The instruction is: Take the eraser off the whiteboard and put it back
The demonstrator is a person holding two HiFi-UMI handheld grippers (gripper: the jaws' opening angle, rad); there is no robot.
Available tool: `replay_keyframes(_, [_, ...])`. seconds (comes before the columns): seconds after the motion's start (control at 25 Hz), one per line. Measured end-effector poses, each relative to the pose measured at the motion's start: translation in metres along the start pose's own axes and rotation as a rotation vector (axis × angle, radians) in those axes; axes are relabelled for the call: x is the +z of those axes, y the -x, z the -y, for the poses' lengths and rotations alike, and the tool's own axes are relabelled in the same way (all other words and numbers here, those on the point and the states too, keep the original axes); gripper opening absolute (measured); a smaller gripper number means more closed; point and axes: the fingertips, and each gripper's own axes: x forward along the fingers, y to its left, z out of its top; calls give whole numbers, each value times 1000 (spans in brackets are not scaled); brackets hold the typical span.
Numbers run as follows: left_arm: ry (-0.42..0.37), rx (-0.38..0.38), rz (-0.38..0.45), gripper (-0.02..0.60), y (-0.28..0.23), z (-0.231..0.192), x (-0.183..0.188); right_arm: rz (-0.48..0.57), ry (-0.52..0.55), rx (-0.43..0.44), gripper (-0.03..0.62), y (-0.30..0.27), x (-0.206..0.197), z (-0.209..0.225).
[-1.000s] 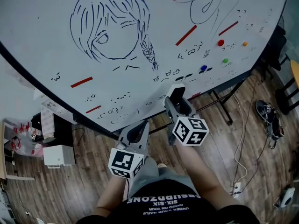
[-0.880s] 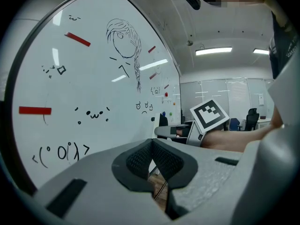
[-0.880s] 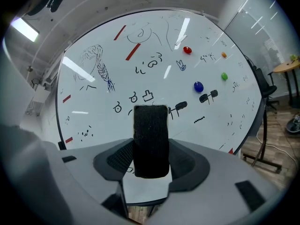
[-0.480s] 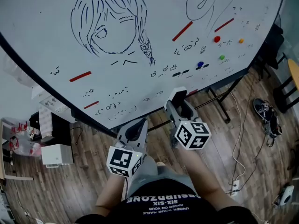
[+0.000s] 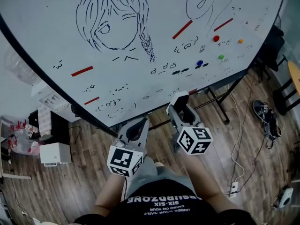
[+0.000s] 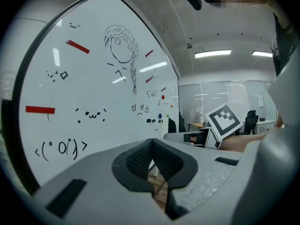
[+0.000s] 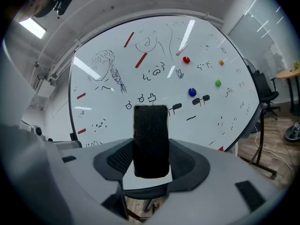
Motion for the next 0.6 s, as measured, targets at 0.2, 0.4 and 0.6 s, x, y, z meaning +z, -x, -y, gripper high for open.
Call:
replay_keyframes(0.2, [7,7,8,6,3,2,1,1,30,21,221,10,-1,-7])
replay_keyframes(0.4, [12,9,8,6,6,6,-2,7,55,56,221,23,-5,-16])
replay_keyframes(0.6, [20,6,0,6,9,7,-6,15,101,85,222,37,-11,-26])
